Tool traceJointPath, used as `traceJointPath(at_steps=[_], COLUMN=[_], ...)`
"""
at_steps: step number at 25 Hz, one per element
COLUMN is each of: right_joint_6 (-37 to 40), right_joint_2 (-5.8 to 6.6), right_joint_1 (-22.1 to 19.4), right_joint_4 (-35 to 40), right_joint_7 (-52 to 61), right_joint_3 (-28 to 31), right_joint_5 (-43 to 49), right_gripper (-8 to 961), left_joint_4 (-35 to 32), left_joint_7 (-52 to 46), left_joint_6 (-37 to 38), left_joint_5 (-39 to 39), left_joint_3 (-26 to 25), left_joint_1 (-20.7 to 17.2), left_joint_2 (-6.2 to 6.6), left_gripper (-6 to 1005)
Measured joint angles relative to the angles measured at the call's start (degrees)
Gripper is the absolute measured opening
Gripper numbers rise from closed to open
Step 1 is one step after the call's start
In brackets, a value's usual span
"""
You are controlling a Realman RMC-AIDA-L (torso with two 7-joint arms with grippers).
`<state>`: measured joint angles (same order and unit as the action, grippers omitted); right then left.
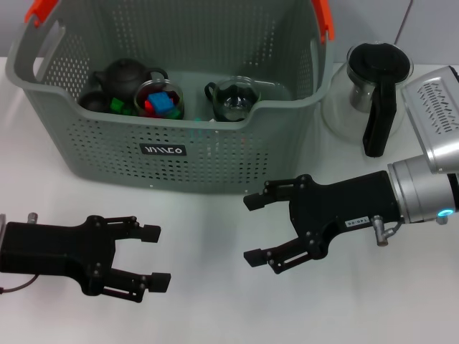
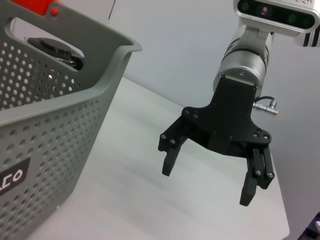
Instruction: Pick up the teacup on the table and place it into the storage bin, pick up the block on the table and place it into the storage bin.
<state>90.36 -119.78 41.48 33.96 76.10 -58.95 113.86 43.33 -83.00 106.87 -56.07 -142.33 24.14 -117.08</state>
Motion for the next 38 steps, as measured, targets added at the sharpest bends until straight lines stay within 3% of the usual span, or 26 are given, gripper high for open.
traceJointPath(at_steps=[19, 38], right_joint_6=[0.6, -0.5], right_joint_2=[0.34, 0.49], right_joint_1=[0.3, 0.3], right_joint_4=[1.6, 1.6], right_joint_7=[-1.1, 1.7], right_joint_3=[0.0, 1.4], right_joint_5=[0.0, -0.5], right_gripper=[944, 945], left_joint_4=[0.1, 0.4], left_joint_7=[-3.7, -5.9], left_joint_6=[1.6, 0.9], left_joint_5=[0.0, -0.5], left_joint_3=[0.2, -0.5], left_joint_1=[1.6, 3.2], left_joint_2=[0.64, 0.16], left_gripper=[947, 947])
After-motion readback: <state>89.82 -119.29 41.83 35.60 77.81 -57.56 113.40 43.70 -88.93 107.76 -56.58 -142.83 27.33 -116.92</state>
